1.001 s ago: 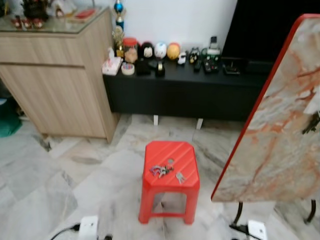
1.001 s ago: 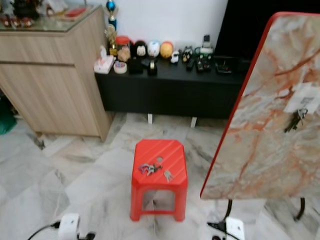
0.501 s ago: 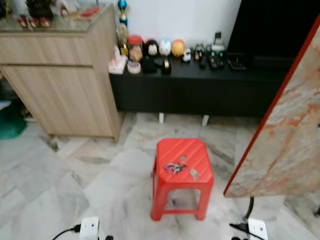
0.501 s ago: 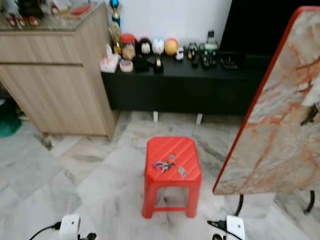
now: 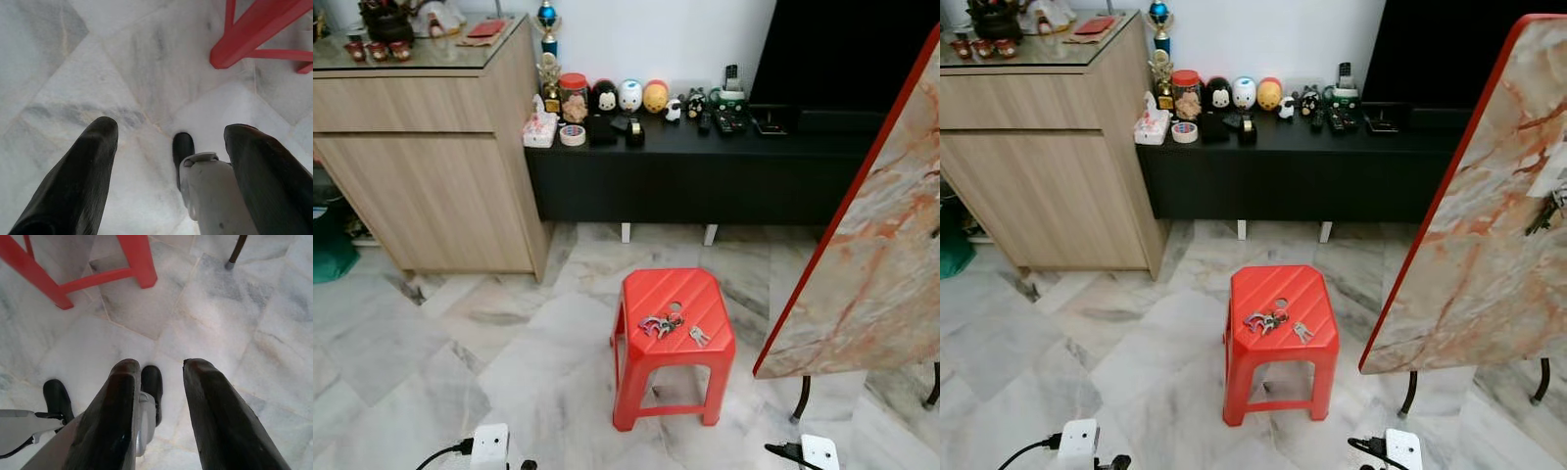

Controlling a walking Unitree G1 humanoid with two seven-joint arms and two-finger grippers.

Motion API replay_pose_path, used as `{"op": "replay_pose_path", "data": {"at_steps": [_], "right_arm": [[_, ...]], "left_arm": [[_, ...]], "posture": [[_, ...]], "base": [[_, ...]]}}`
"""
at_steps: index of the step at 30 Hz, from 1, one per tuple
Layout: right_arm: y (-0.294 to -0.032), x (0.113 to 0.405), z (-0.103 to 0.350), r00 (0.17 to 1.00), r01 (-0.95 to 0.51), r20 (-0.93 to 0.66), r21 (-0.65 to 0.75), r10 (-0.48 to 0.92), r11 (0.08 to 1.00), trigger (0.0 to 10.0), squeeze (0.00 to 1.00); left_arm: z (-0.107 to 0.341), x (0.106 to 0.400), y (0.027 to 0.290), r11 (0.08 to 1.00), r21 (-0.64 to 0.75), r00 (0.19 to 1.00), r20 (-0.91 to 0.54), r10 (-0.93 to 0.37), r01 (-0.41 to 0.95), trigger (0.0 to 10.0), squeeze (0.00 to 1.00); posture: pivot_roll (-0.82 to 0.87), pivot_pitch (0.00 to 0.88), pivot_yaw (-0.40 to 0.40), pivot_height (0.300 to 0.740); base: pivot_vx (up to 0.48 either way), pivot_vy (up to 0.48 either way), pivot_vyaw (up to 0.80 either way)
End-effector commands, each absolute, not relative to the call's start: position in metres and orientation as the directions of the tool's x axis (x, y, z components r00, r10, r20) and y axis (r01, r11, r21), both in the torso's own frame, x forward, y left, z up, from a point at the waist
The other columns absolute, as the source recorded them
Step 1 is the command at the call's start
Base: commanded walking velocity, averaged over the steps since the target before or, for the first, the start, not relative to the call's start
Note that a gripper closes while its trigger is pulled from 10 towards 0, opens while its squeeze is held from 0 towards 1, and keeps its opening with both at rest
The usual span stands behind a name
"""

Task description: Hang keys on a hook

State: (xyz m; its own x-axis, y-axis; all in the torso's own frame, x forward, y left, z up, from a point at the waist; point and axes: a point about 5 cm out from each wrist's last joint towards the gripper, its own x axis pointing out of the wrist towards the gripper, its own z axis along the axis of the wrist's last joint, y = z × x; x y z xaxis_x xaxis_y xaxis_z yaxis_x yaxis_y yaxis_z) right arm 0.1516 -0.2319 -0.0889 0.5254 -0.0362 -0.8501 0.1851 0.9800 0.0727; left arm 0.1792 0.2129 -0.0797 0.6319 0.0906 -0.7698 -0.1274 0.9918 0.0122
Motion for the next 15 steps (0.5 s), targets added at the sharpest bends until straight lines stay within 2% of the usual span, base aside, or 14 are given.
{"op": "replay_pose_path", "data": {"at_steps": [1,5,8,10,15], "right_arm": [[-0.235,0.1503,-0.0886,0.522,0.184,-0.852,0.065,-0.042,0.981,10.0,0.0],[-0.235,0.1513,-0.0881,0.528,0.166,-0.849,0.06,-0.037,0.984,10.0,0.0],[-0.2343,0.152,-0.0877,0.532,0.149,-0.846,0.066,-0.024,0.987,10.0,0.0],[-0.2345,0.1517,-0.0879,0.528,0.151,-0.849,0.062,-0.028,0.987,10.0,0.0],[-0.2343,0.1507,-0.0886,0.523,0.171,-0.852,0.066,-0.034,0.983,10.0,0.0]], "left_arm": [[-0.0818,0.1758,0.2118,0.993,0.019,0.62,-0.78,0.086,-0.115,10.0,0.0],[-0.0815,0.1764,0.2116,0.993,0.017,0.622,-0.778,0.085,-0.115,10.0,0.0],[-0.0812,0.1764,0.2125,0.993,0.018,0.624,-0.777,0.088,-0.118,10.0,0.0],[-0.0812,0.1764,0.2127,0.993,0.018,0.624,-0.777,0.089,-0.119,10.0,0.0],[-0.081,0.1767,0.2129,0.993,0.016,0.625,-0.776,0.085,-0.116,10.0,0.0]], "posture": [[0.02,0.0,-0.015,0.74],[0.02,0.0,-0.016,0.74],[0.02,0.0,-0.017,0.74],[0.02,0.0,-0.017,0.74],[0.02,0.0,-0.016,0.74]], "base": [[0.0,0.0,0.0],[0.0,0.0,0.0],[0.0,0.0,0.58],[0.247,0.0,0.8],[0.3,0.0,0.0]]}}
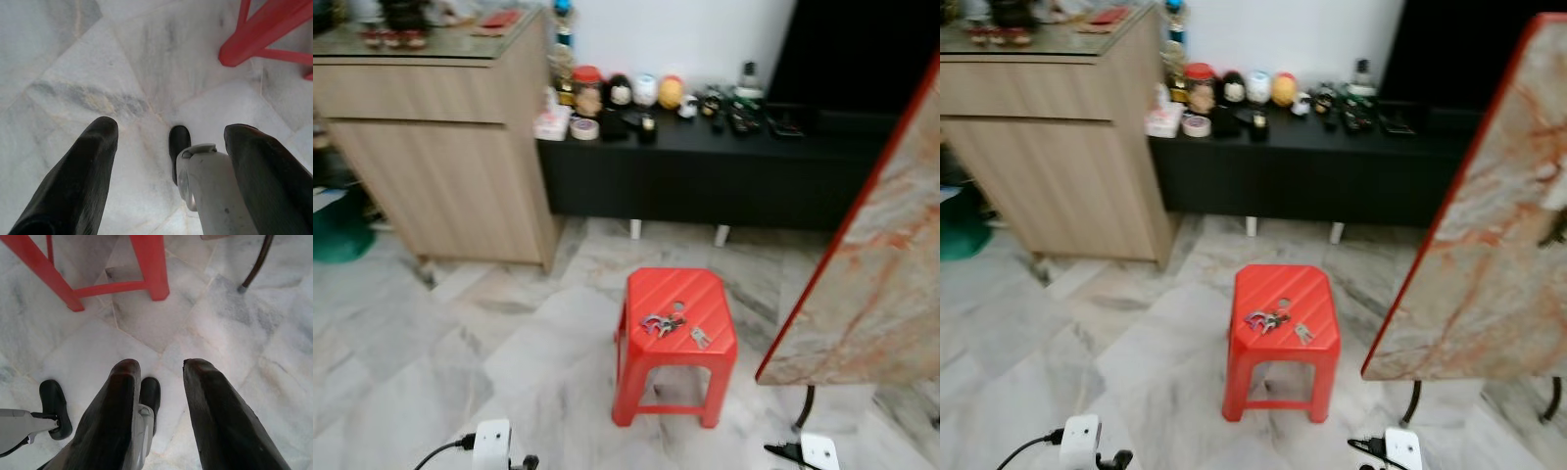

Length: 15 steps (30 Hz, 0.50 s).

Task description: Hang keys on a hook

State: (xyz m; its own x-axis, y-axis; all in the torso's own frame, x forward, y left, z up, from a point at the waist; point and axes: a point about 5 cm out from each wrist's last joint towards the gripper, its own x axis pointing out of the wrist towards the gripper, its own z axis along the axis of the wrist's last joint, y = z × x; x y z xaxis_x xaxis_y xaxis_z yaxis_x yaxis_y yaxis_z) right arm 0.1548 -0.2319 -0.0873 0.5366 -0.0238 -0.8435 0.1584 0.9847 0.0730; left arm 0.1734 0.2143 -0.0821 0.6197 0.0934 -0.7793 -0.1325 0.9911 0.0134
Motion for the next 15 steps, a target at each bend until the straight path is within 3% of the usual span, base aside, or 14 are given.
{"op": "replay_pose_path", "data": {"at_steps": [1,6,10,15], "right_arm": [[-0.2341,0.1507,-0.0886,0.523,0.17,-0.852,0.066,-0.033,0.983,10.0,0.0],[-0.2339,0.1518,-0.0881,0.527,0.144,-0.849,0.054,-0.03,0.988,10.0,0.0],[-0.2333,0.1517,-0.0882,0.528,0.15,-0.849,0.062,-0.027,0.987,10.0,0.0],[-0.2328,0.1509,-0.0887,0.529,0.168,-0.848,0.072,-0.028,0.983,10.0,0.0]], "left_arm": [[-0.0809,0.1768,0.213,0.993,0.016,0.625,-0.776,0.085,-0.115,10.0,0.0],[-0.0805,0.1774,0.2136,0.994,0.016,0.626,-0.775,0.083,-0.112,10.0,0.0],[-0.0803,0.1779,0.2134,0.994,0.015,0.628,-0.774,0.081,-0.109,10.0,0.0],[-0.0807,0.177,0.2126,0.994,0.013,0.628,-0.774,0.077,-0.105,10.0,0.0]], "posture": [[0.02,0.0,-0.014,0.74],[0.02,0.0,-0.012,0.74],[0.02,0.0,-0.01,0.74],[0.02,0.0,-0.007,0.74]], "base": [[0.319,0.0,0.0],[0.322,0.0,0.0],[0.322,0.0,0.73],[0.322,0.0,0.0]]}}
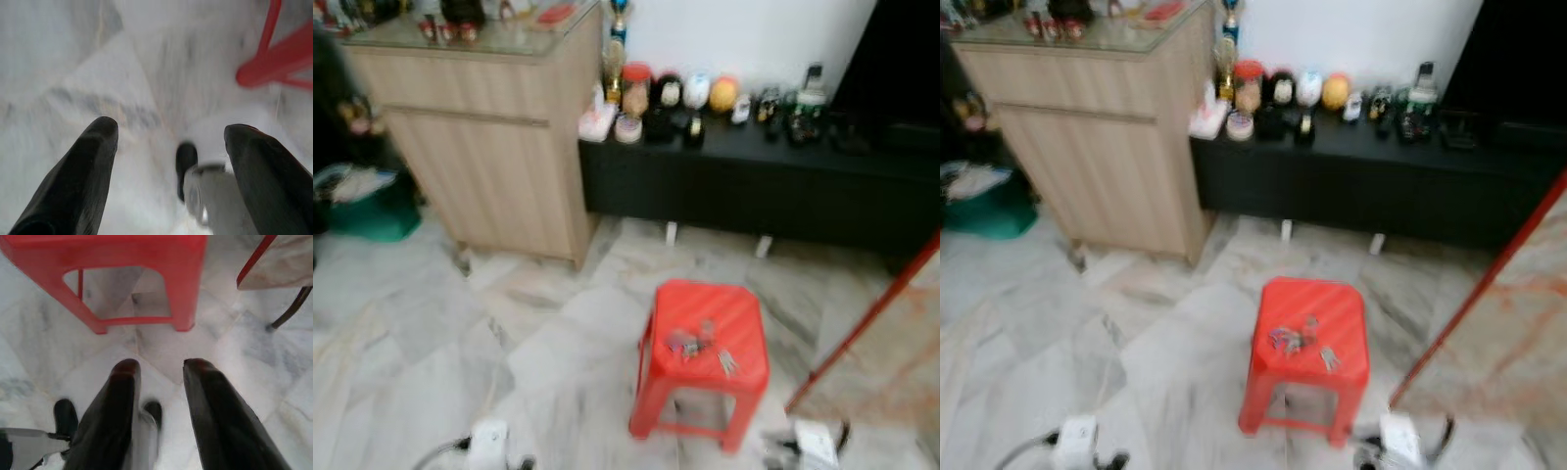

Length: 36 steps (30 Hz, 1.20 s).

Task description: Hang keys on a hook

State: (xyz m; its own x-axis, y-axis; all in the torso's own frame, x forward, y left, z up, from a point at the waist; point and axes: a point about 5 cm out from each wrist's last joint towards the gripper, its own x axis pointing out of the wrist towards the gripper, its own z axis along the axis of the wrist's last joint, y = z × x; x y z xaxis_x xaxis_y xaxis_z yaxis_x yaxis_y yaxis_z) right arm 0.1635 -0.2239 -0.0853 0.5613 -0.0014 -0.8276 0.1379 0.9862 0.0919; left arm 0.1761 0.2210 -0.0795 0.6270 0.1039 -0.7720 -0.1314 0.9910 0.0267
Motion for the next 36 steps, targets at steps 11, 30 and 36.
{"op": "replay_pose_path", "data": {"at_steps": [11,30,36], "right_arm": [[-0.2325,0.1523,-0.0878,0.536,0.117,-0.844,0.058,-0.014,0.991,10.0,0.0],[-0.2322,0.1507,-0.0886,0.538,0.17,-0.842,0.083,-0.021,0.982,10.0,0.0],[-0.2323,0.1507,-0.0886,0.538,0.171,-0.842,0.084,-0.021,0.982,10.0,0.0]], "left_arm": [[-0.0805,0.1773,0.2132,0.994,0.014,0.63,-0.773,0.077,-0.104,10.0,0.0],[-0.0803,0.178,0.2132,0.994,0.023,0.628,-0.774,0.084,-0.104,10.0,0.0],[-0.0803,0.1781,0.2131,0.994,0.024,0.628,-0.774,0.084,-0.103,10.0,0.0]], "posture": [[0.02,0.0,-0.006,0.74],[0.02,0.0,-0.009,0.74],[0.02,0.0,-0.009,0.74]], "base": [[0.323,0.0,0.1],[0.051,0.0,0.16],[0.0,0.0,0.0]]}}
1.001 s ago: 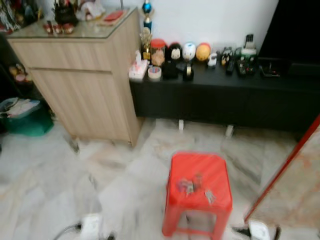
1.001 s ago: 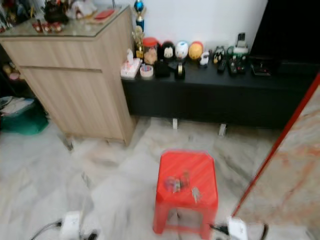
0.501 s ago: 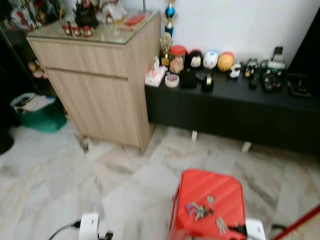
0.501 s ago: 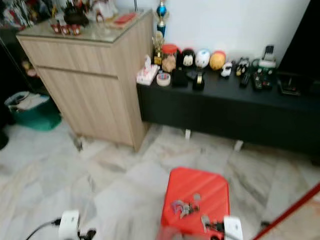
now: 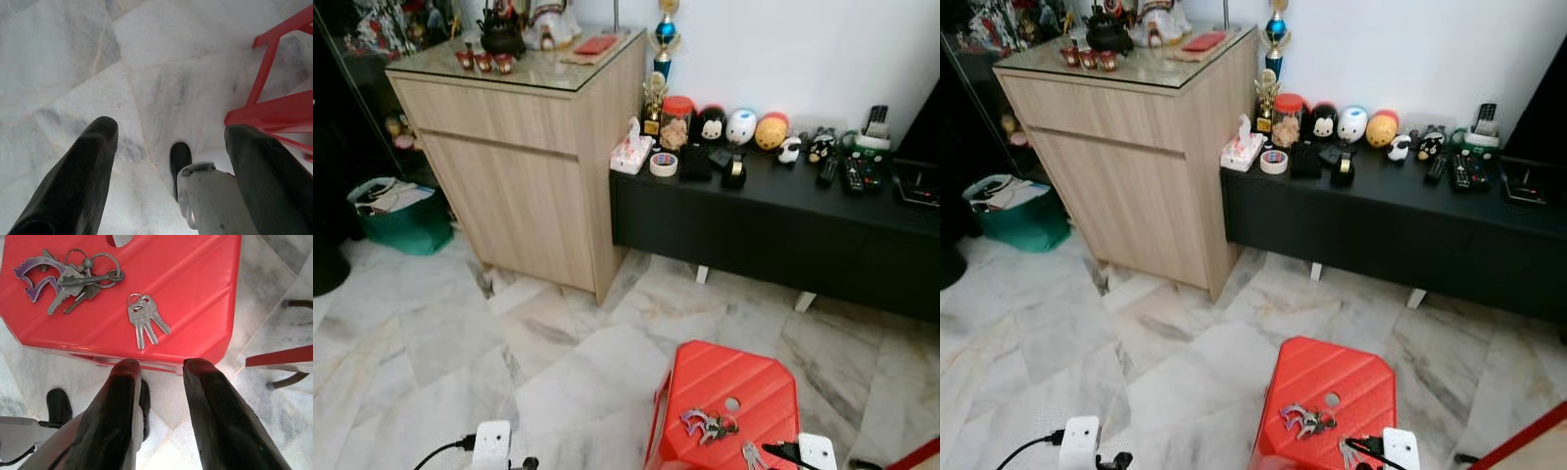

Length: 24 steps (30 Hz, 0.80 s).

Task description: Hang keys on a hook

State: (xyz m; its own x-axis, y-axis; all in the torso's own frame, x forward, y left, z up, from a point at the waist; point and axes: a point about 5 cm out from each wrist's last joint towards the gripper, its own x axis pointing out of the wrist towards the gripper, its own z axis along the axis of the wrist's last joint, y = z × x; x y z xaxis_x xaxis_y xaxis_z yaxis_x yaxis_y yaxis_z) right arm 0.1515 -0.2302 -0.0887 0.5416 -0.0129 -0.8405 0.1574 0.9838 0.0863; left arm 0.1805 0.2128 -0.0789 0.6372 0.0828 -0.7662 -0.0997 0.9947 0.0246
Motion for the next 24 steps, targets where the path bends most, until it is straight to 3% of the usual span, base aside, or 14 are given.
{"op": "replay_pose_path", "data": {"at_steps": [1,15,16,17,18,20,24], "right_arm": [[-0.232,0.151,-0.089,0.538,0.171,-0.842,0.084,-0.022,0.982,10.0,0.0],[-0.232,0.151,-0.089,0.539,0.171,-0.842,0.084,-0.022,0.982,10.0,0.0],[-0.236,0.16,-0.08,0.657,0.119,-0.753,0.065,-0.029,0.991,10.0,0.0],[-0.238,0.166,-0.073,0.735,0.082,-0.677,0.046,-0.029,0.996,10.0,0.0],[-0.238,0.166,-0.073,0.735,0.082,-0.677,0.046,-0.029,0.996,10.0,0.0],[-0.24,0.17,-0.065,0.805,0.066,-0.593,0.036,-0.032,0.997,10.0,0.0],[-0.241,0.168,-0.067,0.785,0.075,-0.618,0.038,-0.035,0.996,10.0,0.0]], "left_arm": [[-0.08,0.178,0.213,0.994,0.024,0.628,-0.774,0.084,-0.103,10.0,0.0],[-0.08,0.178,0.213,0.994,0.025,0.628,-0.773,0.084,-0.103,10.0,0.0],[-0.042,0.222,0.212,0.998,0.027,0.849,-0.526,0.06,-0.053,10.0,0.0],[-0.005,0.246,0.207,0.999,0.039,0.953,-0.301,0.024,-0.013,10.0,0.0],[-0.005,0.246,0.207,0.999,0.039,0.953,-0.301,0.024,-0.013,10.0,0.0],[0.038,0.259,0.198,0.999,0.052,0.999,-0.05,-0.016,0.018,10.0,0.0],[0.03,0.261,0.193,0.999,0.037,0.996,-0.085,-0.007,0.011,10.0,0.0]], "posture": [[0.02,0.0,-0.009,0.74],[0.02,0.0,-0.009,0.74],[0.02,0.0,-0.033,0.74],[0.01,0.0,-0.034,0.74],[0.01,0.0,-0.034,0.74],[0.01,0.0,-0.035,0.74],[0.02,0.0,-0.04,0.74]], "base": [[0.0,0.0,0.0],[0.0,0.0,0.0],[0.0,0.0,0.0],[0.0,0.0,0.0],[0.0,0.0,0.0],[0.0,0.0,0.0],[0.0,0.0,0.0]]}}
